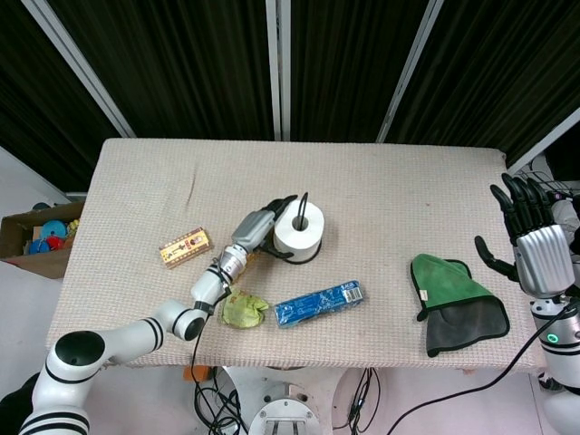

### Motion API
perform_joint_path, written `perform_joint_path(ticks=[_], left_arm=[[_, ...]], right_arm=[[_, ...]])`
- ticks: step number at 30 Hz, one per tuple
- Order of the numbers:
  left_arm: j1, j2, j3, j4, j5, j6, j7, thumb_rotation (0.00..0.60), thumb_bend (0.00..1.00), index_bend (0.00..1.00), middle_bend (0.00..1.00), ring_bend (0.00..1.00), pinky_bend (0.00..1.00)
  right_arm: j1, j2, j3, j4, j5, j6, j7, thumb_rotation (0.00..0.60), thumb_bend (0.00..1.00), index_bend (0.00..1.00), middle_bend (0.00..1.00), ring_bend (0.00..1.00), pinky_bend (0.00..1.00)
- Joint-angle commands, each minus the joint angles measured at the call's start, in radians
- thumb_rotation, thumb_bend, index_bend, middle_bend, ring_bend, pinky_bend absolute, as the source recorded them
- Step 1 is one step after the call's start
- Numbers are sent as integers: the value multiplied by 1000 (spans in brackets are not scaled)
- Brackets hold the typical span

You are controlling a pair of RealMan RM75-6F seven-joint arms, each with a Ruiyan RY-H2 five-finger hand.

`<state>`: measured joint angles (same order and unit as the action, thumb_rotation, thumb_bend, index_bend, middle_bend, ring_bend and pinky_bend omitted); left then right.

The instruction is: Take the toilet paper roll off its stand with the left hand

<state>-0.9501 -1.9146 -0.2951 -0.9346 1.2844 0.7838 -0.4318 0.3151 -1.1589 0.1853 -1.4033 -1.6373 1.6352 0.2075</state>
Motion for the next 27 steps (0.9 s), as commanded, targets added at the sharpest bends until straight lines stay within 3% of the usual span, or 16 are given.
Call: perform_joint_path(ticks=[1, 4, 10, 13, 21, 27], left_arm=[[1, 2, -6, -6, -2, 5, -16, 600, 0, 0, 129, 73, 198], [6, 2, -22, -28, -17, 3, -60, 600, 3, 8, 174, 97, 201], [15, -4, -65, -55, -53, 9, -138, 600, 110, 200, 359, 233, 277], [19, 0, -80, -62, -66, 12, -157, 600, 147, 249, 402, 266, 302], [36, 72, -124, -172, -63, 70, -163, 600, 155, 273, 425, 278, 302], [71, 210, -185, -392, -71, 149, -93, 600, 155, 272, 427, 279, 302]], right_arm=[[0, -1, 0, 0, 0, 1, 0, 600, 313, 0, 0, 0, 0], [0, -3, 0, 1, 0, 0, -2, 600, 313, 0, 0, 0, 0], [-2, -4, 0, 1, 1, 1, -4, 600, 312, 0, 0, 0, 0], [-4, -1, 1, 2, 3, 4, -2, 600, 313, 0, 0, 0, 0], [-9, 10, 6, -8, 2, 16, 1, 600, 314, 0, 0, 0, 0], [-13, 16, 9, -28, -3, 27, -2, 600, 315, 0, 0, 0, 0]])
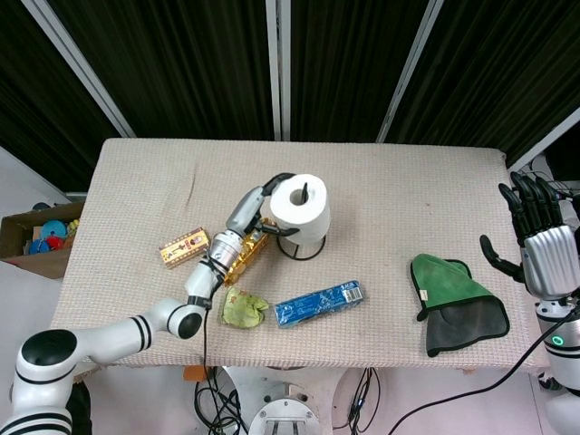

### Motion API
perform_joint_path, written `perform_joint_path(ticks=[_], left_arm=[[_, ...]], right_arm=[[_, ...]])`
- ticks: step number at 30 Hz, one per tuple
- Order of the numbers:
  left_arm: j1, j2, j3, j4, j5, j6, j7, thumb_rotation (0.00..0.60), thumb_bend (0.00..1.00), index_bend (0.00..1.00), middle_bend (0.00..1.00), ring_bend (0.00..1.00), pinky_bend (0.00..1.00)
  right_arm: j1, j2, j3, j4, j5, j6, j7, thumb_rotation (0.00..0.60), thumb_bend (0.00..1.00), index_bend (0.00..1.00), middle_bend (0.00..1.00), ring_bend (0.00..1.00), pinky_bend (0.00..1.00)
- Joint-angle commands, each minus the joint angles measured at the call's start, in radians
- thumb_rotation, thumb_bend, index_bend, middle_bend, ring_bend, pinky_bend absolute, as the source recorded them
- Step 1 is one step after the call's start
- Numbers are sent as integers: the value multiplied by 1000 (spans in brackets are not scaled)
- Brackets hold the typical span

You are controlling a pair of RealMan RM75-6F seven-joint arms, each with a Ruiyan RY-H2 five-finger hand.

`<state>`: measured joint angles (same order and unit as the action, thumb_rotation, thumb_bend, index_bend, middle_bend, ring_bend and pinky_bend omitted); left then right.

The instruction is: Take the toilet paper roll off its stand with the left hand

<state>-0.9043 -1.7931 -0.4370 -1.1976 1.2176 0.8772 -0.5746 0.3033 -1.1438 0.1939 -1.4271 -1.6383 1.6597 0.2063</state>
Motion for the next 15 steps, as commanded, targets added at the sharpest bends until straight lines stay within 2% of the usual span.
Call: perform_joint_path(ticks=[1, 7, 13, 15], left_arm=[[35, 121, -57, -184, -9, 73, 73, 600, 155, 272, 427, 279, 302], [78, 287, -140, -454, -72, 159, 234, 600, 156, 274, 431, 283, 297], [136, 444, -224, -645, -147, 243, 346, 600, 159, 277, 436, 288, 300], [166, 493, -235, -686, -152, 272, 370, 600, 159, 277, 436, 288, 301]], right_arm=[[-2, 3, 1, -10, -4, 6, 0, 600, 316, 0, 0, 0, 0], [-4, 3, -2, -26, -12, 10, -10, 600, 317, 0, 0, 0, 0], [-10, 5, -5, -46, -24, 22, -25, 600, 317, 0, 0, 0, 0], [-12, 5, -6, -50, -29, 26, -29, 600, 317, 0, 0, 0, 0]])
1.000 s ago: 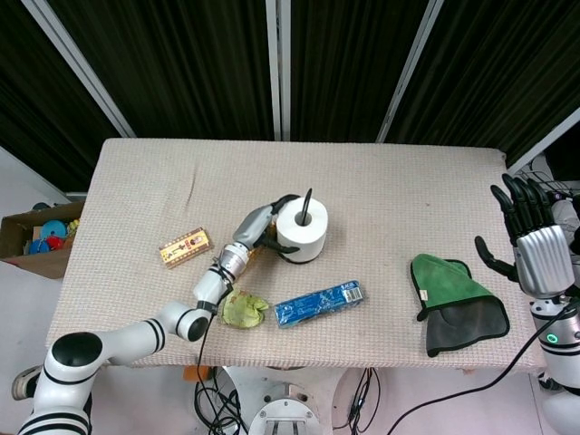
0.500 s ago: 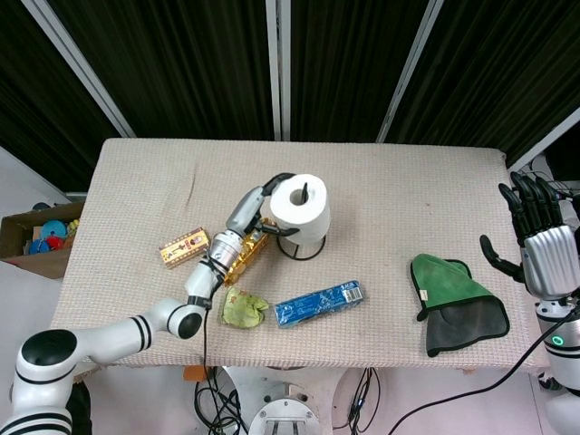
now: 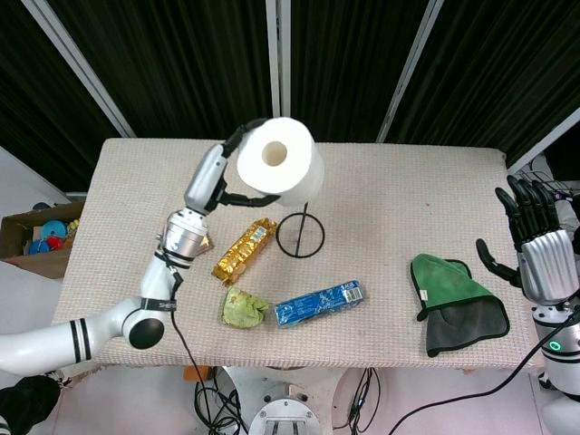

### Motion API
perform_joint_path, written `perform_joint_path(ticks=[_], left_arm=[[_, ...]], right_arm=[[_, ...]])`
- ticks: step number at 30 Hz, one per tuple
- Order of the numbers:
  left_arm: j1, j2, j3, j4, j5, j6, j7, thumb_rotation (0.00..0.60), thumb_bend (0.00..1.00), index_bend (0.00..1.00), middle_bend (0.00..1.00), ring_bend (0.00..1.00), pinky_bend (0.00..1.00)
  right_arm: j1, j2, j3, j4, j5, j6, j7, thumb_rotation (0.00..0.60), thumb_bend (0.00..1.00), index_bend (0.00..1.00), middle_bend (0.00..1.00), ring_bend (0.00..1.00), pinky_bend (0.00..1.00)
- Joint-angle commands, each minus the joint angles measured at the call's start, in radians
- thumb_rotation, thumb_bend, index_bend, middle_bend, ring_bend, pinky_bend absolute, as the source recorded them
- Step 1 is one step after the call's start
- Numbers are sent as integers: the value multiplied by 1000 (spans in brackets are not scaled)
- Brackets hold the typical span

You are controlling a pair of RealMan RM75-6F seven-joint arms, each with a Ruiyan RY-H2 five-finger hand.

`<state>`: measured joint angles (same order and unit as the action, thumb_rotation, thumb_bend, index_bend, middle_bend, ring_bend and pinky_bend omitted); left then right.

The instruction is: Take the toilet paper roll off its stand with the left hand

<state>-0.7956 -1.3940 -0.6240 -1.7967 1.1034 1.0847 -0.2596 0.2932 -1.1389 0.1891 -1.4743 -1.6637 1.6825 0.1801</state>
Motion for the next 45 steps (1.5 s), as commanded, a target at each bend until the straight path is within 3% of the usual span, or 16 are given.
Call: perform_joint_path(ticks=[1, 6, 10, 16, 24, 28, 34, 36, 38, 41, 45], left_arm=[[85, 124, -44, -106, -34, 87, 69, 600, 162, 276, 436, 288, 302], [197, 186, 63, -59, 36, 154, 104, 600, 173, 277, 436, 288, 302], [241, 119, 165, 127, 49, 158, 30, 600, 178, 277, 436, 288, 302], [236, -64, 258, 493, 76, 122, -110, 600, 179, 279, 440, 287, 302], [174, -319, 304, 976, 103, 24, -299, 600, 187, 298, 459, 289, 303], [153, -399, 304, 1118, 99, -35, -398, 600, 187, 298, 461, 291, 303], [139, -470, 328, 1238, 128, -83, -508, 600, 177, 270, 441, 301, 303], [135, -482, 334, 1258, 136, -99, -533, 600, 165, 207, 375, 298, 302], [131, -490, 343, 1275, 147, -115, -556, 600, 141, 89, 242, 251, 291], [128, -516, 333, 1319, 152, -69, -558, 600, 112, 0, 49, 92, 236], [129, -523, 326, 1341, 158, -31, -582, 600, 105, 0, 13, 57, 202]], right_arm=[[-3, 0, -3, -5, -7, 6, -4, 600, 317, 0, 0, 0, 0], [-11, -5, -16, -14, -36, 24, -20, 600, 317, 0, 0, 0, 0], [-25, -6, -32, -35, -83, 59, -52, 600, 317, 0, 0, 0, 0], [-51, -3, -52, -68, -137, 105, -93, 600, 318, 0, 0, 0, 0], [-70, 1, -62, -79, -154, 120, -115, 600, 318, 0, 0, 0, 0], [-81, -4, -72, -74, -160, 123, -119, 600, 317, 0, 0, 0, 0], [-91, -17, -83, -45, -138, 105, -98, 600, 318, 0, 0, 0, 0], [-91, -22, -85, -36, -133, 97, -93, 600, 317, 0, 0, 0, 0], [-91, -28, -87, -28, -130, 93, -88, 600, 317, 0, 0, 0, 0], [-92, -34, -86, -20, -129, 93, -82, 600, 317, 0, 0, 0, 0], [-94, -35, -85, -13, -126, 94, -76, 600, 318, 0, 0, 0, 0]])
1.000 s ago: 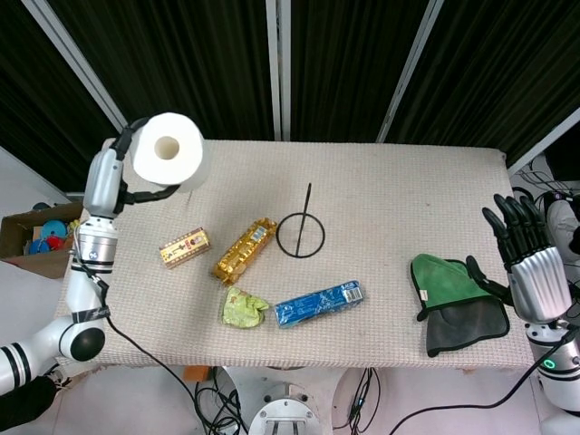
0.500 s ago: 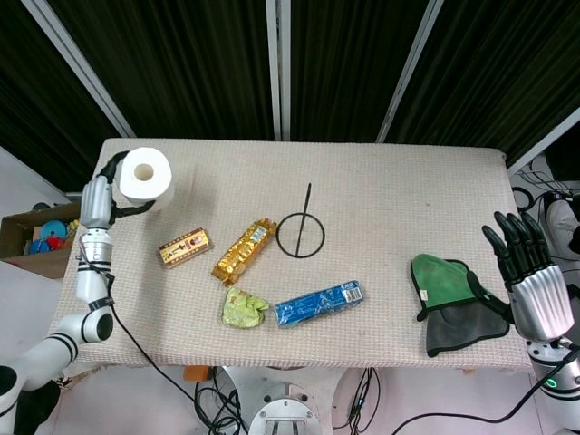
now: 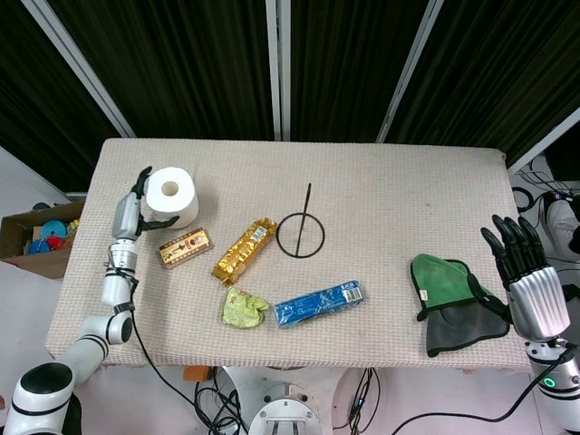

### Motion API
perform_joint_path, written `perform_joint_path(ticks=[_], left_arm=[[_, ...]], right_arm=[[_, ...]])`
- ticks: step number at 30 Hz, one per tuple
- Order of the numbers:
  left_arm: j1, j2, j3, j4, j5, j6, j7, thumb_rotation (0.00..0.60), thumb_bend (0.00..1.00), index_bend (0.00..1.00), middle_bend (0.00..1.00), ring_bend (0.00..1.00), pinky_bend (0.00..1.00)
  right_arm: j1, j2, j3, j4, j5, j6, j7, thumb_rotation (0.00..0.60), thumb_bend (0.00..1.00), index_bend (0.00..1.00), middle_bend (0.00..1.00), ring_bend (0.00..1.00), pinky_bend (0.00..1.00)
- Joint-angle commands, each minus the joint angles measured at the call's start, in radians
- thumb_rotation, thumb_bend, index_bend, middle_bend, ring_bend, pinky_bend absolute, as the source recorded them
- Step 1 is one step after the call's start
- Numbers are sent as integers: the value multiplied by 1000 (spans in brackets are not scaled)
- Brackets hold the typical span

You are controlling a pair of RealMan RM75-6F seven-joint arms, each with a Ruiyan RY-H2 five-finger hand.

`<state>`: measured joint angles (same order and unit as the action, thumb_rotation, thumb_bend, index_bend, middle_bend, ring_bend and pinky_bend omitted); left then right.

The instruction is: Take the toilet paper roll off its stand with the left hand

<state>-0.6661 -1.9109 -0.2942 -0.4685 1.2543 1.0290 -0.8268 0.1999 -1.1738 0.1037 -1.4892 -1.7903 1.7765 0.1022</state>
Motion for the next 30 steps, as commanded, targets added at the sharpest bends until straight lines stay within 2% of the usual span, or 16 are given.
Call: perform_joint_path(ticks=[1, 3, 5, 9, 10, 11, 13, 15, 17, 19, 22, 30], left_arm=[[5, 1, 0, 9, 16, 44, -18, 600, 105, 0, 9, 57, 202], [22, 17, 11, -11, 35, 92, -19, 600, 99, 0, 4, 57, 201], [61, 46, 45, -53, 76, 176, -4, 600, 89, 0, 4, 57, 201], [186, 152, 160, -164, 200, 407, 136, 588, 71, 0, 4, 56, 201], [230, 202, 203, -208, 237, 462, 214, 561, 76, 0, 4, 57, 201], [263, 249, 240, -247, 262, 485, 285, 533, 81, 1, 6, 57, 203], [334, 379, 325, -369, 306, 500, 503, 505, 87, 4, 13, 58, 214], [394, 481, 378, -488, 341, 553, 735, 505, 81, 23, 28, 59, 234], [446, 538, 410, -588, 341, 574, 828, 508, 69, 52, 47, 58, 238], [494, 589, 433, -686, 319, 572, 857, 505, 58, 63, 56, 58, 235], [537, 630, 443, -762, 287, 564, 875, 470, 51, 63, 56, 58, 231], [584, 665, 424, -800, 264, 568, 876, 442, 50, 62, 56, 59, 224]], right_arm=[[-2, -1, 0, 5, 2, 0, 4, 600, 318, 0, 0, 0, 0], [-3, -3, -1, 10, 3, 0, 8, 600, 318, 0, 0, 0, 0], [-7, -7, -5, 21, 4, 0, 12, 600, 318, 0, 0, 0, 0], [-27, -16, -23, 50, 34, -19, 21, 600, 314, 0, 0, 0, 0], [-37, -17, -34, 60, 51, -35, 19, 600, 309, 0, 0, 0, 0], [-45, -16, -46, 69, 61, -50, 19, 600, 301, 0, 0, 0, 0], [-63, -21, -71, 96, 97, -93, 38, 600, 272, 0, 0, 0, 0], [-85, -33, -88, 133, 146, -132, 72, 600, 258, 0, 0, 0, 0], [-107, -48, -97, 172, 190, -157, 91, 600, 256, 0, 0, 0, 0], [-129, -64, -103, 215, 237, -189, 96, 600, 256, 0, 0, 0, 0], [-154, -79, -113, 252, 286, -232, 74, 600, 256, 0, 0, 0, 0], [-174, -89, -109, 265, 309, -256, 29, 600, 263, 0, 0, 0, 0]])
